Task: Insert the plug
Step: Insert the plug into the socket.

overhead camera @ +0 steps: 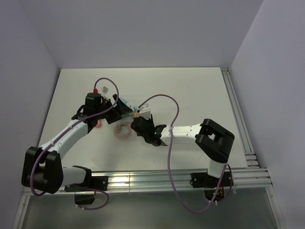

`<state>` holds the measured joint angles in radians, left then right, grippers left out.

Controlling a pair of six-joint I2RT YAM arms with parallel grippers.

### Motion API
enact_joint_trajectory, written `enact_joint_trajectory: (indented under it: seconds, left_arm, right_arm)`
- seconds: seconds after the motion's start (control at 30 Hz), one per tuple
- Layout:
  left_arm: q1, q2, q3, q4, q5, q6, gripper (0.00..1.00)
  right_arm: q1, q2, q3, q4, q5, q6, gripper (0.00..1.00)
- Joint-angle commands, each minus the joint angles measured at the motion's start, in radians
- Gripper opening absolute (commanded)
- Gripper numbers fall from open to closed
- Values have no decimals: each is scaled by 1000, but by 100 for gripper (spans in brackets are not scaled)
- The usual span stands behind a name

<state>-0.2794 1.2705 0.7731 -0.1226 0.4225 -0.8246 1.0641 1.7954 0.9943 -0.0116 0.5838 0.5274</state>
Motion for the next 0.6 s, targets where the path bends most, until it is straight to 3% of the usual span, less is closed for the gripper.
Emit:
enact_joint_trajectory:
  seconds: [0.0,0.13,0.17,0.2,0.3,0.57]
  left_arm:
    - [-6,-11,18,6,21,19,100]
    - [-6,-11,29,-6,25,21,99]
    - [-6,-11,37,-20,25,25,100]
    - [-4,-14,41,-28,21,28,99]
    - [-4,-28,57,-54,4,38,100]
    - [-3,-56,94,-104,-30,56,99]
  right_arm:
    - [2,105,-97,-281,-150,42,0]
    - [-1,94,-72,-303,-182,34,1]
    - [-1,91,-69,-309,-187,36,7]
    - [-1,85,-71,-309,-193,34,21]
    - [-1,38,-80,-295,-199,28,40]
    - [-38,-21,12,-353,-187,-38,60]
